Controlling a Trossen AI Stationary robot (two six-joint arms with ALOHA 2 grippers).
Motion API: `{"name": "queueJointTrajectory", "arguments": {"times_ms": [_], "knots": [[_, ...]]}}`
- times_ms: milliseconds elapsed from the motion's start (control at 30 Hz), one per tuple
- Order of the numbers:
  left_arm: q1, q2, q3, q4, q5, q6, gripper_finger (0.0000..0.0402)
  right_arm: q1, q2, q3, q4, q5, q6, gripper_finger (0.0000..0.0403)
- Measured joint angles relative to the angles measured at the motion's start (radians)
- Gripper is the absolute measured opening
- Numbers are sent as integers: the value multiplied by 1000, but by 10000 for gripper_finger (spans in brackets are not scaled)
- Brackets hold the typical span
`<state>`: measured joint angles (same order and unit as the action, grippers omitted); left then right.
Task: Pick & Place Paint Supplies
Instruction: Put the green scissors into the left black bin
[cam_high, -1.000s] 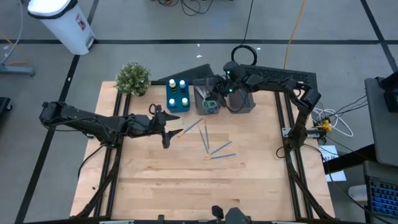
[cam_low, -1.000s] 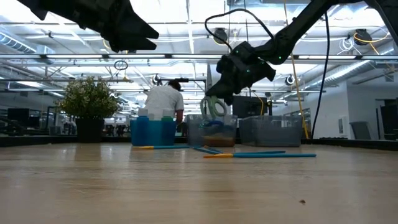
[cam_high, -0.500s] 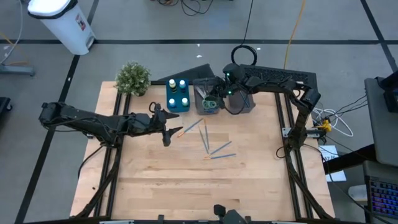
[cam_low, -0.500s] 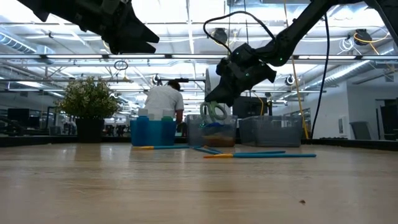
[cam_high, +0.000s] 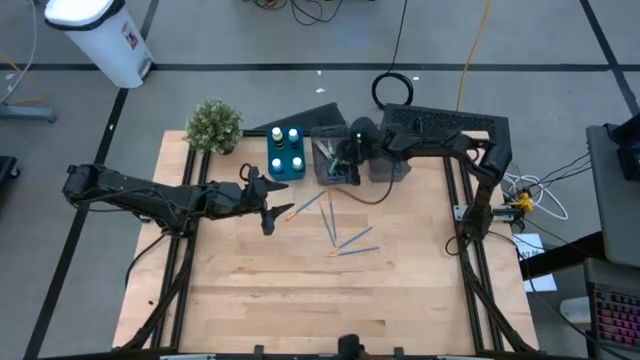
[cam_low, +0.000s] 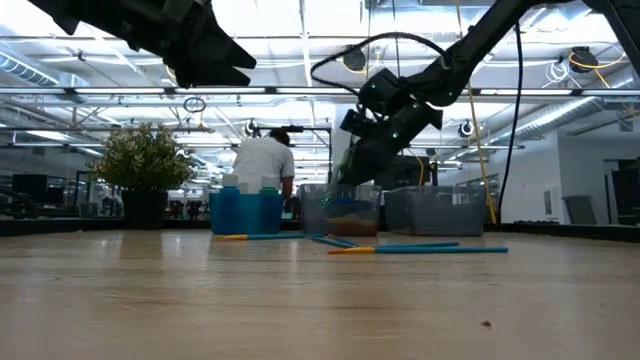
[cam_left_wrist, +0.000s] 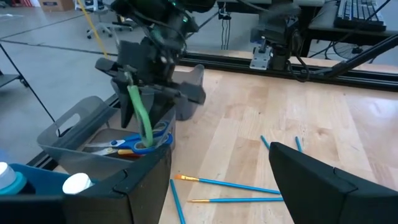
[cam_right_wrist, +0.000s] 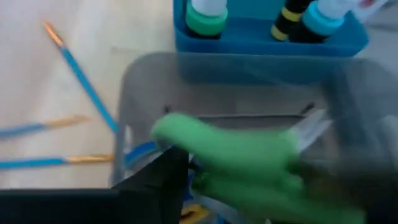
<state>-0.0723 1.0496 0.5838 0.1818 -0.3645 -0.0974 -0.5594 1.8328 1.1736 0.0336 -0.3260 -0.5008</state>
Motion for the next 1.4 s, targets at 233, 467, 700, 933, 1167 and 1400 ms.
{"name": "queueJointTrajectory", "arguments": {"times_ms": [233,467,700,933,1167,1400], "knots": [[0,0,0,-7,0,-15,274,86,0,0,15,202,-147,199],[0,0,0,-14,0,-19,274,144,-8,1,34,358,-60,201],[0,0,0,-16,0,-22,274,149,-45,4,21,400,45,182],[0,0,0,-16,0,-24,273,121,-125,3,-98,262,194,125],[0,0,0,-15,0,-24,273,79,-157,4,-161,108,256,55],[0,0,0,-14,0,-32,274,28,-156,28,-168,-16,278,55]]}}
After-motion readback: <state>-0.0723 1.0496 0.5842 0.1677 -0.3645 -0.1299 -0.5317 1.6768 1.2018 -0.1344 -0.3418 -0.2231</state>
